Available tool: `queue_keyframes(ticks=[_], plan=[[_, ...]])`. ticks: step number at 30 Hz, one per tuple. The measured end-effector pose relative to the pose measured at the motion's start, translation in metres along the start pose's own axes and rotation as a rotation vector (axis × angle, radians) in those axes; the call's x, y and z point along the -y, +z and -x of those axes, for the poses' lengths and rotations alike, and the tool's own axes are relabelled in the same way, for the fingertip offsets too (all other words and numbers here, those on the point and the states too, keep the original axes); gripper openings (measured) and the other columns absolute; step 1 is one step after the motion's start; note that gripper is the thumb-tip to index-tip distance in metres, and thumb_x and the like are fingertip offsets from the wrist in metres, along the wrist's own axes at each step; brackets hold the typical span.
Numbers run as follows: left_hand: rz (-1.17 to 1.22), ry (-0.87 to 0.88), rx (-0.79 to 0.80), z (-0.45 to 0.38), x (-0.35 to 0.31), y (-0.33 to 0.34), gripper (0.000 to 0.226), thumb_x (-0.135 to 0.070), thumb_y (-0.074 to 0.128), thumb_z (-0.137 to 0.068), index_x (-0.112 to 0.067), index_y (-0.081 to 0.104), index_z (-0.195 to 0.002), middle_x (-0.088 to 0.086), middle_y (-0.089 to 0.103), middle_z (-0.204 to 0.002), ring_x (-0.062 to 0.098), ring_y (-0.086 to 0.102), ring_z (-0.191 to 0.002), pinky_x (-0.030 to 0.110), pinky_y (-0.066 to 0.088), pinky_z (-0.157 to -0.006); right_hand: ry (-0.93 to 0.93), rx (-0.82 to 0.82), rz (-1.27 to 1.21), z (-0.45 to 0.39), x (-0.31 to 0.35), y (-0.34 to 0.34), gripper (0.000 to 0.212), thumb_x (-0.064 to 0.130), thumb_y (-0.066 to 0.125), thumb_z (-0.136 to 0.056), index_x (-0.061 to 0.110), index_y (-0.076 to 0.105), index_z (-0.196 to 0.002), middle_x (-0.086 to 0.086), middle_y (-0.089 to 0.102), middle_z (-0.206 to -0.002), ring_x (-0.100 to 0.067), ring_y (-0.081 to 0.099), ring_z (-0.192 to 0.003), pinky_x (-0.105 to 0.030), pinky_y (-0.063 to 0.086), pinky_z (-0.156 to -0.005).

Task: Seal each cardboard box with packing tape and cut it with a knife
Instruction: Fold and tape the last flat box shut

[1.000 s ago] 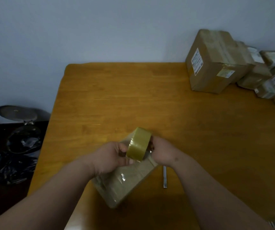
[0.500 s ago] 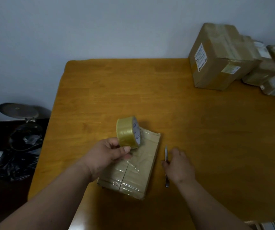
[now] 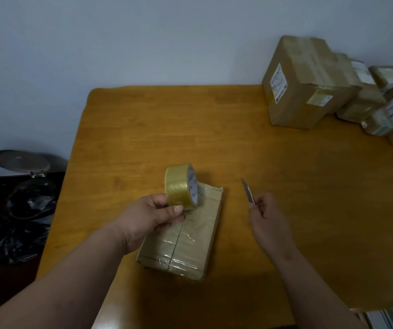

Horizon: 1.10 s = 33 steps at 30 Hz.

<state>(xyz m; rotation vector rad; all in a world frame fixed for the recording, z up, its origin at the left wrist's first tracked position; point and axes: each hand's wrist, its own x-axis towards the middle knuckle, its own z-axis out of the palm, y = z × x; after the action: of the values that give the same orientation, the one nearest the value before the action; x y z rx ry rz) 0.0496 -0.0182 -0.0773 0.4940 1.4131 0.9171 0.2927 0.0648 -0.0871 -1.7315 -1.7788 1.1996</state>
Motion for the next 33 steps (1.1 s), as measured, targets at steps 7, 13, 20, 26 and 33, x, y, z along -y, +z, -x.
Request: queue_keyframes(ticks=[7,13,20,26,33], plan=[[-0.032,0.013,0.005,0.000,-0.001,0.000,0.017,-0.011,0.064,-0.090,-0.009,0.068,-0.107,0.013,0.067,-0.100,0.021,0.059,-0.098,0.026,0.043,-0.074,-0.143,0.420,0.115,0.029,0.036,-0.016,0.020,0.019,0.052,-0.098,0.034,0.062,-0.090,0.004,0.060,-0.068,0.000,0.046,-0.052,-0.021,0.038,-0.051],[-0.042,0.014,-0.003,0.001,-0.002,0.004,0.021,-0.011,0.063,-0.092,-0.007,0.067,-0.112,0.016,0.069,-0.107,0.021,0.065,-0.101,0.028,0.043,-0.076,-0.313,0.393,0.548,0.047,0.044,0.014,0.017,0.027,0.049,-0.097,0.030,0.062,-0.107,0.008,0.063,-0.096,-0.010,0.055,-0.080,-0.024,0.042,-0.067],[-0.027,0.014,-0.023,0.001,0.001,0.003,0.026,-0.012,0.064,-0.091,-0.004,0.066,-0.116,0.016,0.070,-0.109,0.021,0.066,-0.101,0.027,0.044,-0.078,-0.364,0.323,0.718,0.053,0.052,0.027,0.016,0.025,0.053,-0.094,0.026,0.058,-0.110,0.003,0.057,-0.097,-0.017,0.045,-0.074,-0.027,0.035,-0.062],[-0.003,0.017,-0.018,0.000,0.002,0.002,0.021,-0.013,0.065,-0.090,-0.008,0.068,-0.110,0.012,0.072,-0.101,0.017,0.067,-0.096,0.024,0.047,-0.075,-0.379,0.321,0.769,0.056,0.058,0.038,0.015,0.015,0.049,-0.092,0.021,0.056,-0.103,0.000,0.050,-0.087,-0.023,0.046,-0.071,-0.030,0.032,-0.057],[0.083,0.018,0.007,0.003,0.003,0.002,0.029,-0.019,0.070,-0.076,-0.012,0.071,-0.104,0.011,0.074,-0.104,0.012,0.070,-0.095,0.018,0.052,-0.071,-0.393,0.327,0.781,0.056,0.060,0.036,0.016,0.015,0.048,-0.092,0.020,0.057,-0.105,-0.004,0.057,-0.094,-0.025,0.051,-0.074,-0.031,0.034,-0.059]])
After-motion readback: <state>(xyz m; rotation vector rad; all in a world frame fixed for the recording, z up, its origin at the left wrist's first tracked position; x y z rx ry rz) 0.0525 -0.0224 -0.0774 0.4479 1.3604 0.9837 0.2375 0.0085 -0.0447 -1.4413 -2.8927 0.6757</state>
